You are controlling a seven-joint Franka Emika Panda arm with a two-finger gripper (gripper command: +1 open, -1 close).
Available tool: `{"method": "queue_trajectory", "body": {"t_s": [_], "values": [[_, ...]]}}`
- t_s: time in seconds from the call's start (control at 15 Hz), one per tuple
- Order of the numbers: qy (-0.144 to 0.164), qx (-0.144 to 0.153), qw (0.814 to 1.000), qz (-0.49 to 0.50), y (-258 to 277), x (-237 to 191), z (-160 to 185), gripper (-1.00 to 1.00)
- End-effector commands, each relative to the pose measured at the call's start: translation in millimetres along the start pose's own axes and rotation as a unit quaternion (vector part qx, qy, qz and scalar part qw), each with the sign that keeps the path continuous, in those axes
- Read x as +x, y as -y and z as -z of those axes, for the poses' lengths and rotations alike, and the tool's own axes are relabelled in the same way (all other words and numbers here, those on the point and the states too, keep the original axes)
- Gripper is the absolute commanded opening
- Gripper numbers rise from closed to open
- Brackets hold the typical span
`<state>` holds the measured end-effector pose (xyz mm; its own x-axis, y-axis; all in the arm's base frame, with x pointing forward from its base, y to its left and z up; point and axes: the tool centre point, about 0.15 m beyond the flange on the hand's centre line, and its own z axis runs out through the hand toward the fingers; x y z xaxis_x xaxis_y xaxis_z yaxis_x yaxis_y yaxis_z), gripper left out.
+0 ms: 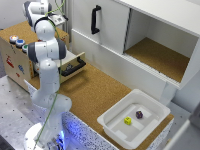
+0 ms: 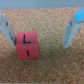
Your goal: Lift the pink block
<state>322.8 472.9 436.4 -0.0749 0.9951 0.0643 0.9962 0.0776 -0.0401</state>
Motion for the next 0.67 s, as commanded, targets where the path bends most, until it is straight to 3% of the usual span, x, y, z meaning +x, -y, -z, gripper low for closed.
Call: {"method": "queue_trajectory", "body": {"t_s": [0.0, 0.6], "values": [[0.010, -0.028, 1.000, -0.002, 15, 7, -16, -1.00], [0.008, -0.032, 0.999, -0.005, 25, -18, -11, -1.00]]}}
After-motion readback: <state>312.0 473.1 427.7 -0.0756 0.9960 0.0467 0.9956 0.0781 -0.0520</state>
